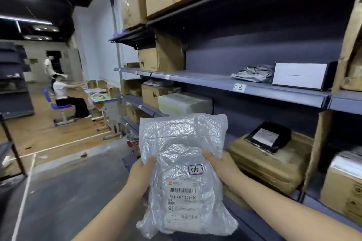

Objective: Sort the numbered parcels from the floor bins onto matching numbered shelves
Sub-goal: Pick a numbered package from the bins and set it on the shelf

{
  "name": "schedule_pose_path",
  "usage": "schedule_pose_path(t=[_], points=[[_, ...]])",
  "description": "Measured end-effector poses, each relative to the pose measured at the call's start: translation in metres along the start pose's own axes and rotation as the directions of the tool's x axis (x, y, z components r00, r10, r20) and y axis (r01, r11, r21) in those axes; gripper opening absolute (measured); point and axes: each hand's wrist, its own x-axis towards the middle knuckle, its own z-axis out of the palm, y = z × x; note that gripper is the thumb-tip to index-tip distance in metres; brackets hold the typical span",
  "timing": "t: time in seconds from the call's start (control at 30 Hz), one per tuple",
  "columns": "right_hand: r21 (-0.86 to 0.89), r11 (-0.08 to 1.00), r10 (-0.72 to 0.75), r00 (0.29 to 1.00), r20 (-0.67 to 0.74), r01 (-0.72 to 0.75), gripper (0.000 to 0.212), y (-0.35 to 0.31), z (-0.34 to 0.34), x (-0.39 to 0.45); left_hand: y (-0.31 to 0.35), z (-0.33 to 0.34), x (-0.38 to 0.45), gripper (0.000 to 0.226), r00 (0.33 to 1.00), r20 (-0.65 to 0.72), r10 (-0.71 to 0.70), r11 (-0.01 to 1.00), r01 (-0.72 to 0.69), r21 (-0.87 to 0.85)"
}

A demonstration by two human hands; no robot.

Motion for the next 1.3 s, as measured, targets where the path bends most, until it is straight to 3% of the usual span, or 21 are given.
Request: schedule_pose_path(t=[0.17,0.33,0.4,0.67,0.77,0.97,1.1,1.3], points=[[-0.03,0.995,0.095,0.994,0.046,-0.094,0.019,0.031,0.06,0.054,-0.033,-0.036,0.075,0.07,0.992,-0.08,-0.096,0.995,0.096,-0.011],[-0.009,0.986,0.165,0.986,0.023,-0.165,0.016,0.066,0.12,0.095,-0.04,-0.073,0.137,0.03,0.988,-0.049,-0.15,0.986,0.153,0.065],[0.002,0.982,0.187,0.982,-0.023,-0.187,0.015,0.075,0.146,0.107,-0.045,-0.09,0.171,0.023,0.985,-0.024,-0.171,0.979,0.173,0.104],[0.047,0.97,0.244,0.95,-0.196,-0.239,0.016,0.081,0.214,0.157,-0.039,-0.129,0.281,0.031,0.966,0.167,-0.199,0.971,0.172,0.166],[0.039,0.969,0.246,0.941,-0.234,-0.244,0.024,0.078,0.224,0.178,-0.034,-0.128,0.311,0.049,0.955,0.216,-0.206,0.971,0.171,0.169],[-0.001,0.976,0.21,0.943,-0.259,-0.218,0.025,0.07,0.25,0.241,-0.017,-0.137,0.377,0.054,0.962,0.202,-0.183,0.978,0.157,0.138],[-0.035,0.983,0.168,0.962,-0.215,-0.179,0.013,0.064,0.278,0.295,-0.008,-0.156,0.436,0.061,0.979,0.166,-0.117,0.977,0.084,0.197],[-0.078,0.99,0.106,0.987,-0.121,-0.116,0.022,0.045,0.333,0.398,0.025,-0.195,0.517,0.063,0.997,0.072,-0.007,0.981,-0.008,0.196]])
